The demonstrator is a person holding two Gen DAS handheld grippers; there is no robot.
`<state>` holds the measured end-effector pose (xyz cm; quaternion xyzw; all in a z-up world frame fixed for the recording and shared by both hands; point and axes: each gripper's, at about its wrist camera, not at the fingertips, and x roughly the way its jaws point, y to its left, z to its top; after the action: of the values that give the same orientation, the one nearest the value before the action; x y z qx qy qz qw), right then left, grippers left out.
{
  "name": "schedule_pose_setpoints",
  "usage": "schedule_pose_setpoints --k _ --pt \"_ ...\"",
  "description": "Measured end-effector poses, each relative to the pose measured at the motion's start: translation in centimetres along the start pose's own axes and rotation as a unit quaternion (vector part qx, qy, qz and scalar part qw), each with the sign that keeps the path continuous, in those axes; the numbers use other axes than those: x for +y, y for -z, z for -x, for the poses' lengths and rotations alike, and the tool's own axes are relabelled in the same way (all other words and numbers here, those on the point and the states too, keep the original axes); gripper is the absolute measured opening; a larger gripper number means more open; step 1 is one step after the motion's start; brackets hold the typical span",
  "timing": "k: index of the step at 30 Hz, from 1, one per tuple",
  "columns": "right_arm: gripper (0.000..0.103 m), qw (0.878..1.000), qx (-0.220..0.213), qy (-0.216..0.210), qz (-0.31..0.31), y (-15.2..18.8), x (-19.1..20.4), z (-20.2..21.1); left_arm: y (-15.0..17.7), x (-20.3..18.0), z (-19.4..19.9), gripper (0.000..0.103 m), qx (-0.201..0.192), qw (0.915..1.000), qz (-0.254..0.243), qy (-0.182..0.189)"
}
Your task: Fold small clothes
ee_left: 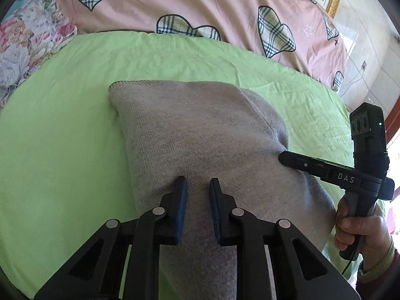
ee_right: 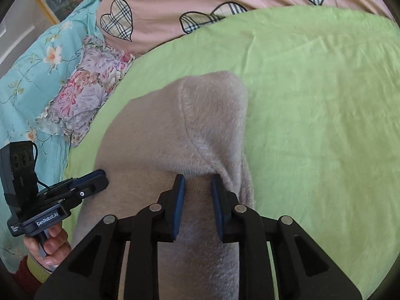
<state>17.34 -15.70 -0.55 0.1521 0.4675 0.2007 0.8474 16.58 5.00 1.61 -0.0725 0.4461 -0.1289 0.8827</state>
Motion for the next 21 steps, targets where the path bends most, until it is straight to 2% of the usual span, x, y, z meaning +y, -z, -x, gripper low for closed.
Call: schedule_pose_setpoints --k 3,7,13,15,19,21 --pt "0.022 1.0 0.0 0.011 0.007 -0.3 0.3 0.5 0.2 -0.4 0.6 0.019 -0.005 1.0 -0.001 -0.005" --pt "0.025 1.0 -0.01 0.015 0.018 1.2 1.6 2.4 1.6 -1.0 3.5 0.018 -0.018 0.9998 -0.007 -0.001" --pt "0.026 0.999 -0.029 0.015 0.028 5.3 3.6 6.6 7.0 -2.5 8.4 0.019 -0.024 0.9984 -0.032 0.039" --pt "0.026 0.999 -0.027 0.015 0.029 7.1 3.8 7.5 9.1 -2.9 8.8 0.019 -0.014 0.9984 -0.039 0.038" --pt "0.026 0.998 -0.009 0.054 0.028 9.9 2.8 7.1 11.4 -2.4 7.6 0.018 0.008 0.9992 -0.032 0.023" --pt "0.026 0.999 -0.015 0.042 0.013 10.5 2.0 7.0 11.5 -2.2 7.4 0.018 0.004 0.9994 -0.026 0.023"
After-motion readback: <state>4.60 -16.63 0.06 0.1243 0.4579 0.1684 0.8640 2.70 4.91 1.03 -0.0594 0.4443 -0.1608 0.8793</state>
